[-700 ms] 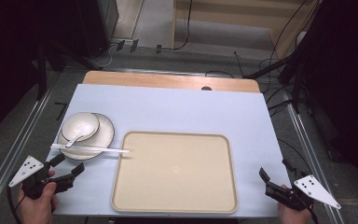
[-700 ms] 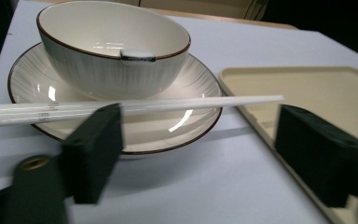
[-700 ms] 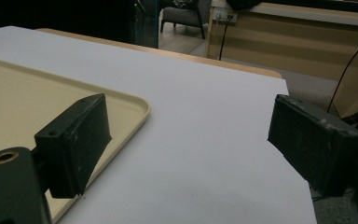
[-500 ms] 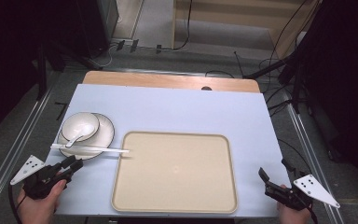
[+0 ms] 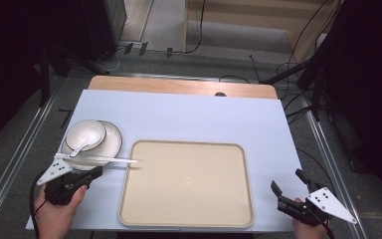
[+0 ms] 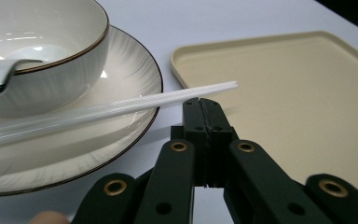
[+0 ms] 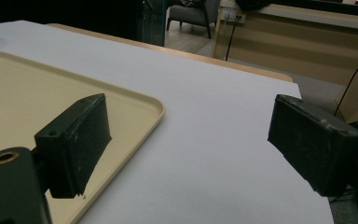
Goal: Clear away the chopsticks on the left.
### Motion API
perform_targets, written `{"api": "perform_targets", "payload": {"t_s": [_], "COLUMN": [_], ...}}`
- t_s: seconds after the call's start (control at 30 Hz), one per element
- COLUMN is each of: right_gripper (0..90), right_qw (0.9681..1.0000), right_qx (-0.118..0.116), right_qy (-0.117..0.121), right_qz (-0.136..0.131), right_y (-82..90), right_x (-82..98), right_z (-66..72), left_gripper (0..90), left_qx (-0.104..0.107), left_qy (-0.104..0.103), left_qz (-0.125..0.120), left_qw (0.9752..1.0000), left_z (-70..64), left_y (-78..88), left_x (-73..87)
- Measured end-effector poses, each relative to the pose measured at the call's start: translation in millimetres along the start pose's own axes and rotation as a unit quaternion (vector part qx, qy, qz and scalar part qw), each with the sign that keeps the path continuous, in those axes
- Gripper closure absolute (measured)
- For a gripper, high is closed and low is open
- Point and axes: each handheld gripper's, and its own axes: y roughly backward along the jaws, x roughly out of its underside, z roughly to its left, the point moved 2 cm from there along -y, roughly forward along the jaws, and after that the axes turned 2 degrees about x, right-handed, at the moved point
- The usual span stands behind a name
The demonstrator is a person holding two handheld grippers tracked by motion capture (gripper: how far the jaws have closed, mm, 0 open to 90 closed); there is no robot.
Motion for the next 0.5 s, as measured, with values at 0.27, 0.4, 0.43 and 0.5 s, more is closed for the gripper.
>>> {"api": "perform_targets", "payload": {"t_s": [0.27, 0.4, 0.43, 0.5], "right_gripper": [13.0, 13.0, 13.0, 13.0], "right_qw": [1.0000, 1.0000, 1.0000, 1.0000], "right_qx": [-0.003, -0.001, -0.001, 0.000], "right_qy": [0.006, 0.004, 0.004, 0.003], "right_qz": [0.002, 0.002, 0.002, 0.001], "right_y": [-2.2, -1.9, -1.9, -1.7], "right_x": [-0.6, 0.4, 0.4, 1.1], "right_z": [4.4, 3.3, 3.3, 1.7], "left_gripper": [90.0, 90.0, 90.0, 90.0], "left_qx": [-0.021, -0.031, -0.031, -0.042], "left_qy": [-0.004, 0.002, 0.002, -0.001], "left_qz": [0.033, 0.037, 0.037, 0.044], "left_qw": [0.9992, 0.9988, 0.9988, 0.9982], "left_z": [2.9, 7.2, 7.2, 9.5], "left_y": [-27.9, -37.5, -37.5, -41.1], "left_x": [-10.1, -12.7, -12.7, -13.1]}}
